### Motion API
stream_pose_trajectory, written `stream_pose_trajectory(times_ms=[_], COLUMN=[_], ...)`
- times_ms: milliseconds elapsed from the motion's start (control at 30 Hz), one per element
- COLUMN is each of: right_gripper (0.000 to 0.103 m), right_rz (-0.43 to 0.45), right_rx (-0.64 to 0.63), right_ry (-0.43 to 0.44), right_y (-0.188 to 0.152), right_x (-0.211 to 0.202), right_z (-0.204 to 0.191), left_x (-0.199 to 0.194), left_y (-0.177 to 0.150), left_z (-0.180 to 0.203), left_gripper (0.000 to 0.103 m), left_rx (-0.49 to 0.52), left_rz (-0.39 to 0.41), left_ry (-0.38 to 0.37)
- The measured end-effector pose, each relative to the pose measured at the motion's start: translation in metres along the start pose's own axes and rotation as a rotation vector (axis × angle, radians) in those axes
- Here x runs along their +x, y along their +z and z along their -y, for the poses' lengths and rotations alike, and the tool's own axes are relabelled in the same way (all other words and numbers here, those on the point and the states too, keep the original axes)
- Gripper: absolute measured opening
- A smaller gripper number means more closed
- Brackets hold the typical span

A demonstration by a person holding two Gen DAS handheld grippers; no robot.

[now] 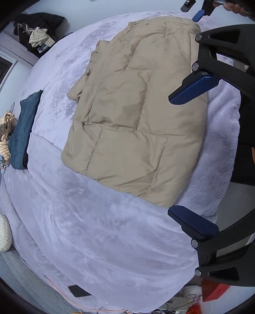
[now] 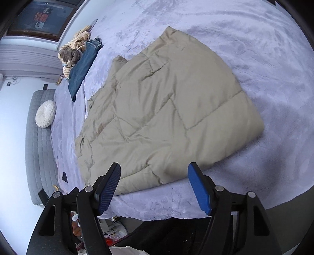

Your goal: Fold large clothes

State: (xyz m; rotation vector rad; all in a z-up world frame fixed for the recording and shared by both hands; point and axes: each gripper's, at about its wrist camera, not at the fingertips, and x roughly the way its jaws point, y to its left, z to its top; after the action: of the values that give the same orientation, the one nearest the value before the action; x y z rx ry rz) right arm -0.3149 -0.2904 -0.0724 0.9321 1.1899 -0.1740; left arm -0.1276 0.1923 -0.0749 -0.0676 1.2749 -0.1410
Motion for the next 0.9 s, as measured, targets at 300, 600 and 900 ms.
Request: stream_pose_trajectory(times_ms=[300,600,900], right_gripper=[0.081,0.103,0.103], right_rz=[-0.028,-0.077,-0.084], right_rx=[-0.061,-0.107,-0.177], right_ry=[-0.023,-0.054,-0.128], right_y=[-0.006,-0.001,0.009], right_x=[0.057,0.109,0.128], right_z=[-0.069,-0.115,-0.135], left_x=[0.024,0.052,0.077], left_y=[0.033,0.055,0.066], left_z=[-0.016,-0.027,-0.036], left_gripper=[0.103,0.103,0.103], left_rx=[0.081,0.117,0.092], left_rz=[-0.051,-0.097,-0.138], left_ry=[-0.041,-0.059,-0.080])
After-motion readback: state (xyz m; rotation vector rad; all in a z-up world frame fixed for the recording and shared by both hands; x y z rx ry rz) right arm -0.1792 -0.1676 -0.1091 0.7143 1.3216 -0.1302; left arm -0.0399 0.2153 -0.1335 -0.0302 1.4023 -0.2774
